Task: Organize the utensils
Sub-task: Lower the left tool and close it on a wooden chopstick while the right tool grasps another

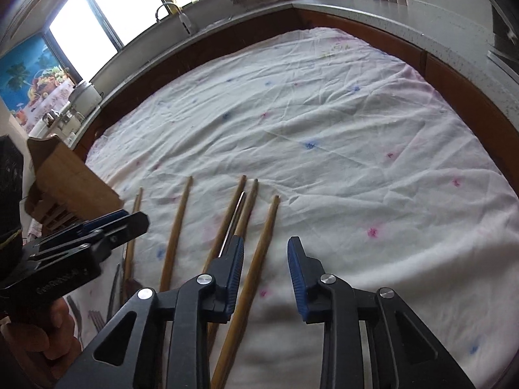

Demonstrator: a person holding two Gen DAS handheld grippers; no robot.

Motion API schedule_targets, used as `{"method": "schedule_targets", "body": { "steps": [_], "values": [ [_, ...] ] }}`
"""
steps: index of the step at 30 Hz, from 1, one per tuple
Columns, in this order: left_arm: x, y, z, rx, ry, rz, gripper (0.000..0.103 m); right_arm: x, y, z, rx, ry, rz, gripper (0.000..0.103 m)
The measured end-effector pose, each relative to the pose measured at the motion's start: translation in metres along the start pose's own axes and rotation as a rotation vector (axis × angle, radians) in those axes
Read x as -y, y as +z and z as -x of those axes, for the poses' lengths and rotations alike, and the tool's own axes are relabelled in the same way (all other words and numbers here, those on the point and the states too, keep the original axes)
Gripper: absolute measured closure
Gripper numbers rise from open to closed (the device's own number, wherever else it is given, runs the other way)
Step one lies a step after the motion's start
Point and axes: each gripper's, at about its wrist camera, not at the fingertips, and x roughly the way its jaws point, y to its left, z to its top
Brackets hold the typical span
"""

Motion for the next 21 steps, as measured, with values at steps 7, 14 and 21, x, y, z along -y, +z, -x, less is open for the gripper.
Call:
{"method": "schedule_targets", "body": {
  "steps": [7, 14, 21],
  "values": [
    [0.017, 0.029, -0.057, -0.07, 0.009, -0.038, 0.071, 0.001, 0.008, -0.007, -0.028, -0.021, 0.061, 0.095],
    [0.024, 0.03, -0.07, -0.106, 0.012, -0.097, 0.085, 0.012, 0.012, -0.009, -0.052, 0.024, 0.026, 0.097],
    [0.033, 0.041, -0.077, -0.13, 0.054, -0.121, 0.091, 0.008, 0.014, -0.013, -0.03, 0.023, 0.05, 0.096]
  ]
}}
